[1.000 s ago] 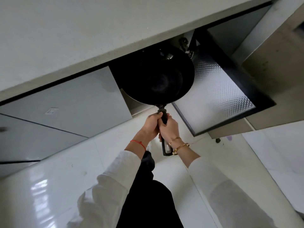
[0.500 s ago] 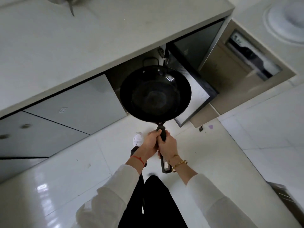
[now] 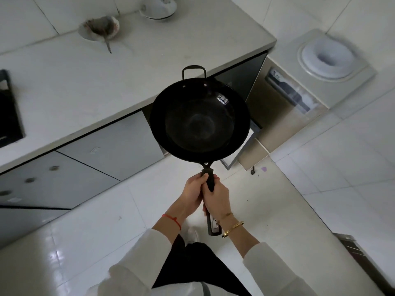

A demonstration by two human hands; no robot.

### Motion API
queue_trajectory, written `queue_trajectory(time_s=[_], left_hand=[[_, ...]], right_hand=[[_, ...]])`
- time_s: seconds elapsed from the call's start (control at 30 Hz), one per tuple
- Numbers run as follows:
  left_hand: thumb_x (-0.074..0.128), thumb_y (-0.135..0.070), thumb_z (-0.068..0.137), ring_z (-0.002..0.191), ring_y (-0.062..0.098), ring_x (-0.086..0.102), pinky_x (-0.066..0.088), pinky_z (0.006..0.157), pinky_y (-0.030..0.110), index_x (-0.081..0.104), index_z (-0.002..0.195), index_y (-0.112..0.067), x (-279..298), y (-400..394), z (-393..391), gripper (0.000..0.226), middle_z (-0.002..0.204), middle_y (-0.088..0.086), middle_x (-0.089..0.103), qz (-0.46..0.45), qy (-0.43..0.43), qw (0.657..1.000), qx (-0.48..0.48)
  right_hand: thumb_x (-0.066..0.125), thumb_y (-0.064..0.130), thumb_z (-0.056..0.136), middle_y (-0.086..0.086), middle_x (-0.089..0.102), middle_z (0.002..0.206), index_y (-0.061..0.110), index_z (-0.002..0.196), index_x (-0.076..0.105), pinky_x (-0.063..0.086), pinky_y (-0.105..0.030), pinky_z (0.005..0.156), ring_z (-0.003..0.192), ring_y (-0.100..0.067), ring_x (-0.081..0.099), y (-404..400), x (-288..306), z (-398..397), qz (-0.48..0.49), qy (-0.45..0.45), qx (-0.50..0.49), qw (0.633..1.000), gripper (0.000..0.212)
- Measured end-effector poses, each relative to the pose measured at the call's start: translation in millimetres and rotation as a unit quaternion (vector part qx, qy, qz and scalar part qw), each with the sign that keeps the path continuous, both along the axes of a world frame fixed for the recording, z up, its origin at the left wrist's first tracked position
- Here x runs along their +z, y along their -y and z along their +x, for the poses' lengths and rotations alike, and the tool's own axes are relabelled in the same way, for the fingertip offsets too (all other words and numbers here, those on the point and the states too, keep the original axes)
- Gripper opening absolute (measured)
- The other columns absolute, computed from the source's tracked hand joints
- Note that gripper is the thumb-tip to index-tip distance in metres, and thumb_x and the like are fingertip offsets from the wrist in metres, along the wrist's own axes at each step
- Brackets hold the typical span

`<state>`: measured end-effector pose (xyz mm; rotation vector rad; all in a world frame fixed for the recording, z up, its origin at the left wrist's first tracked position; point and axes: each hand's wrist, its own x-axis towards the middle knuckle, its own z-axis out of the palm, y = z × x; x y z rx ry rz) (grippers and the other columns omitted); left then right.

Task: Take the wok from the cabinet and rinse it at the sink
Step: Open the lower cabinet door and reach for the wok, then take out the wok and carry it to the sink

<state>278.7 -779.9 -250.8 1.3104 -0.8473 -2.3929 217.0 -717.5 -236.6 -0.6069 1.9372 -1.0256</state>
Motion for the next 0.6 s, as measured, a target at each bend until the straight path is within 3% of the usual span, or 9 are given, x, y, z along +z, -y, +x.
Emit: queue_trajectory(time_s=[0.07,0.27,0.43,0.6], left_hand=[[0.039,-0.017,0.101,0.064,0.023,0.063,0.045,0.039,0.026,0.057,0.118,0.008,12.7,-0.9,6.6,0.035,0.098,0.015,0.066,-0.024,-0.001,1.000,-0.015],[0.039,-0.018,0.102,0.059,0.022,0.062,0.043,0.037,0.028,0.056,0.120,0.009,39.9,2.5,28.1,0.037,0.105,0.020,0.065,-0.076,-0.018,0.997,-0.015],[0.039,-0.018,0.102,0.073,0.027,0.061,0.045,0.039,0.026,0.057,0.120,0.005,59.8,3.6,50.7,0.035,0.111,0.021,0.065,-0.094,-0.021,0.995,0.014],[0.039,-0.017,0.101,0.091,0.032,0.061,0.047,0.057,0.033,0.062,0.112,-0.002,70.1,-0.7,74.0,0.029,0.108,0.017,0.068,-0.099,-0.025,0.993,0.053]], right_hand=[[0.047,0.025,0.098,-0.008,0.059,0.059,0.008,0.106,0.052,0.042,-0.022,0.030,0.028,-0.013,0.050,-1.2,12.2,5.1,-0.003,-0.005,0.002,1.000,0.020],[0.047,0.025,0.098,-0.008,0.059,0.057,0.007,0.106,0.054,0.042,-0.023,0.030,0.030,-0.017,0.052,2.2,39.9,22.6,-0.031,-0.012,0.014,0.999,0.021],[0.047,0.026,0.098,-0.008,0.059,0.057,0.010,0.106,0.054,0.042,-0.023,0.032,0.031,-0.019,0.052,6.6,55.4,43.1,-0.052,-0.008,0.031,0.998,0.019],[0.047,0.026,0.098,-0.006,0.058,0.057,0.011,0.102,0.054,0.043,-0.024,0.032,0.031,-0.019,0.052,7.7,63.0,63.8,-0.055,-0.006,0.058,0.997,0.018]])
